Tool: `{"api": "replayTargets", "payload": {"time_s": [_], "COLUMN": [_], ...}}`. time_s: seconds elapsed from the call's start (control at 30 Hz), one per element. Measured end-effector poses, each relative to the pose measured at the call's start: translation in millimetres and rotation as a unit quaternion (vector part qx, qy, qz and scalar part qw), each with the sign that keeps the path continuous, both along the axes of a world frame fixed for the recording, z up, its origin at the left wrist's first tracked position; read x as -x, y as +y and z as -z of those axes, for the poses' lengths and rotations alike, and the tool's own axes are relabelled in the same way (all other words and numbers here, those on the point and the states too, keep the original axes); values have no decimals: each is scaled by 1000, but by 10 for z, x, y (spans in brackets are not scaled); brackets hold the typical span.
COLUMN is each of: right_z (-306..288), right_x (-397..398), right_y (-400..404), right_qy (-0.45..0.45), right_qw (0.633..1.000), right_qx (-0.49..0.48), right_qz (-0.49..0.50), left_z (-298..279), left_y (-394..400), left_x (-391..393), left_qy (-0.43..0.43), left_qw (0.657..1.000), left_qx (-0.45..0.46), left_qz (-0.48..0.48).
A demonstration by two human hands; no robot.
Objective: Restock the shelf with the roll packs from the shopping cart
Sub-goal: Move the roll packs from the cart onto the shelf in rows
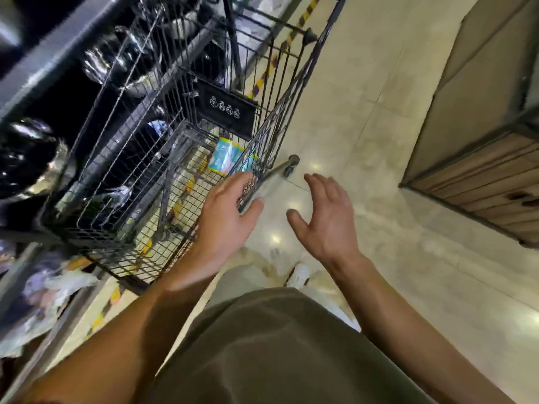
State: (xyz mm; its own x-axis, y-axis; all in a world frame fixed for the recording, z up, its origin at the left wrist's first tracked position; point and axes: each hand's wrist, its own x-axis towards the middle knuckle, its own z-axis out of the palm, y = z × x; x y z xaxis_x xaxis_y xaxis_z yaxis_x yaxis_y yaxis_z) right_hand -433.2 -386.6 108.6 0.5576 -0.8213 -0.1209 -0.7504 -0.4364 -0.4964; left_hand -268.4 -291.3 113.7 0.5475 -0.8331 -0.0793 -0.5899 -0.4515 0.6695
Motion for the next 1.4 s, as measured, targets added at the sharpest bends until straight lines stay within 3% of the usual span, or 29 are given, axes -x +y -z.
{"api": "replayTargets", "payload": {"time_s": [0.37,0.57,0.67,1.0,1.17,1.4], "right_z": [44,128,271,1422,2124,2806], "right_x": [-906,-1783,-2293,-3443,-3677,-4137], "right_y": [-946,-1350,-1507,-1913,-2094,-2224], "right_qy": [-1,-6,30,224,248,315], "right_qw": [982,959,950,878,850,774], "right_qx": [18,51,41,-34,-103,-18], "right_qz": [-187,-278,-307,-421,-454,-549], "left_z": [21,290,453,1186,1804,2658], "left_y": [-483,-564,-555,-609,-740,-953], "left_x": [-448,-1104,-1451,-2200,-2427,-2579], "left_qy": [3,-13,24,75,88,91], "left_qw": [982,976,969,955,951,931], "left_qx": [-10,-28,-51,-105,-137,-141], "left_qz": [-189,-217,-242,-268,-263,-323]}}
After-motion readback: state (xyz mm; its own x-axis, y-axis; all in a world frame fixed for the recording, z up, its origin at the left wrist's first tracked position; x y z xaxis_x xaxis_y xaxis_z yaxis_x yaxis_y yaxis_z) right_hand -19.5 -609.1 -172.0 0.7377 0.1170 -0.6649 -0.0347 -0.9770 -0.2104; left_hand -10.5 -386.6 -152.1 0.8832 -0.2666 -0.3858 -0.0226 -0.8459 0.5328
